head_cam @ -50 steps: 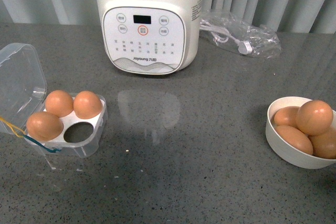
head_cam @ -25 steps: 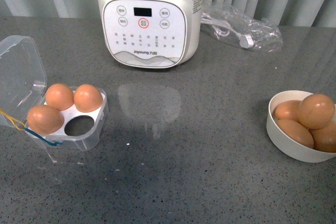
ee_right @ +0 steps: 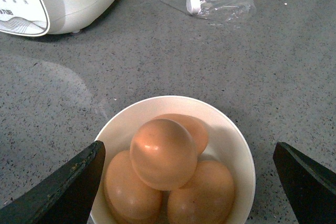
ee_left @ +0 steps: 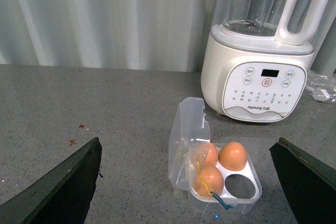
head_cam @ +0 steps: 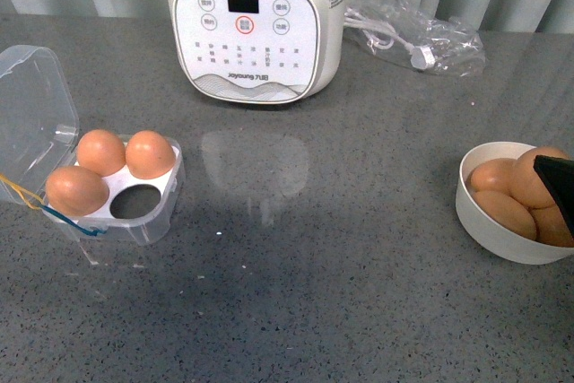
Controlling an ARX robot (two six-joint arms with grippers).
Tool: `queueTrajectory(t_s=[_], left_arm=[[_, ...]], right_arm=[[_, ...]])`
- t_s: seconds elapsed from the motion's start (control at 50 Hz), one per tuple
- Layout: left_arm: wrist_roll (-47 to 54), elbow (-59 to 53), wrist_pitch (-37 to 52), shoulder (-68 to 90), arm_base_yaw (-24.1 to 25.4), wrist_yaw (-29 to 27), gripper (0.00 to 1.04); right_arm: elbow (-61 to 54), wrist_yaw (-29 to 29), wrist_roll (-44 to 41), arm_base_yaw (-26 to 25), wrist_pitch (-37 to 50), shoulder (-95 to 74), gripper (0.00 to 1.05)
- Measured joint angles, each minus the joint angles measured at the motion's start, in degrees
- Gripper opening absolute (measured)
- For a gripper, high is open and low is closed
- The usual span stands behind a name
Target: Put egg into box
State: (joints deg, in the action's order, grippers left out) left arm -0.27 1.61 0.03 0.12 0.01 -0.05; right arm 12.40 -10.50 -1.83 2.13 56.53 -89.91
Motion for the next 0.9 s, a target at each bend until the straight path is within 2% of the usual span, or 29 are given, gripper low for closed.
queueTrajectory(t_s=[0.901], left_arm=[[0.0,0.0,0.0,0.0,0.0,0.0,0.98]], right_arm=[[5.1,0.8,-2.8,2.1,2.6,-10.0,0.97]])
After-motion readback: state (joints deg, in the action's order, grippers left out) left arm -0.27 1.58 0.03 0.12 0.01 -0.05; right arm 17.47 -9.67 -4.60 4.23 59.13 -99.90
